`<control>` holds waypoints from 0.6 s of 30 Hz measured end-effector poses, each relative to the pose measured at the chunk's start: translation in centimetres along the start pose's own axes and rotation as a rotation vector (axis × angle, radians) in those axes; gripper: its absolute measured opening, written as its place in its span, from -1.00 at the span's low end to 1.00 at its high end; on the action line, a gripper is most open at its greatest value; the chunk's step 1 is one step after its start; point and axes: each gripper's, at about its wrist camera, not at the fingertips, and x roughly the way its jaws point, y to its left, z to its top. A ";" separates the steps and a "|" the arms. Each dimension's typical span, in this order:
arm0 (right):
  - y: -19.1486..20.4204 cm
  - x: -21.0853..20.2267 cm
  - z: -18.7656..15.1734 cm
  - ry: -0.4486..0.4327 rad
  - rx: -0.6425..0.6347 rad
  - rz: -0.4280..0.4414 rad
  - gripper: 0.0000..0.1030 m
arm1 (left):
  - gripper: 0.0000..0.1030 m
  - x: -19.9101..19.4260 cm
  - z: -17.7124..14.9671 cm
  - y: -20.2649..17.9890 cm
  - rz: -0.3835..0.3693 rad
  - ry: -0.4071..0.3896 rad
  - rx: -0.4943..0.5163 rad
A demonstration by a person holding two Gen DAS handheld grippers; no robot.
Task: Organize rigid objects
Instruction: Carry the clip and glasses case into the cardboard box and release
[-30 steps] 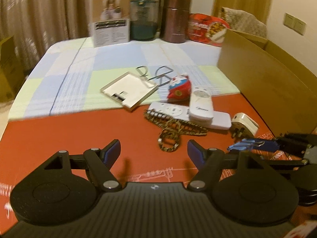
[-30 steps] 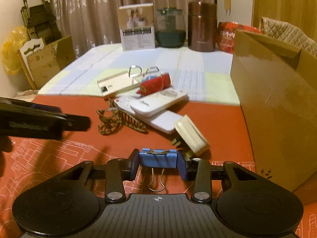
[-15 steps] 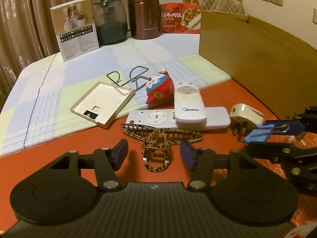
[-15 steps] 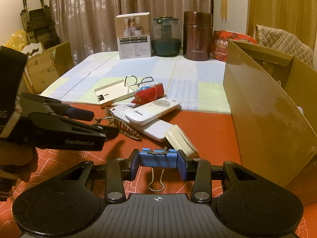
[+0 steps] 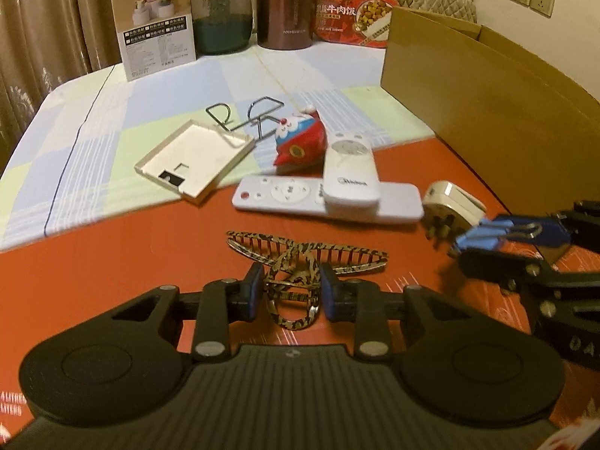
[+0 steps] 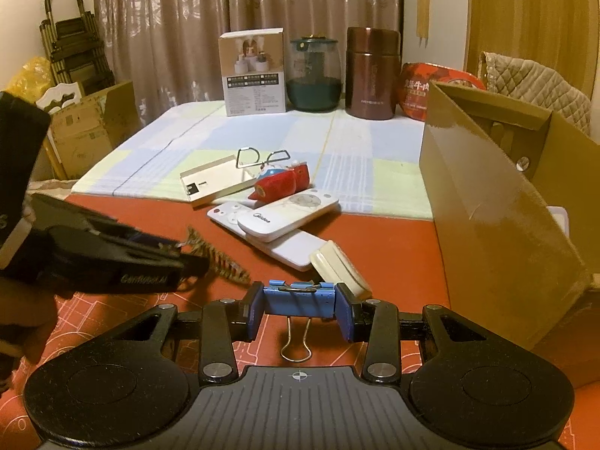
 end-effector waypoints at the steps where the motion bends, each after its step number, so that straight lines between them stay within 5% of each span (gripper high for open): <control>1: 0.0 -0.2 0.0 -0.001 -0.002 0.000 -0.29 | -0.50 -0.4 -0.1 -0.1 0.002 0.002 -0.002; 18: -0.2 -6.4 1.2 -0.062 -0.017 -0.006 -0.29 | -0.50 -8.0 -0.2 -1.3 0.036 -0.039 -0.104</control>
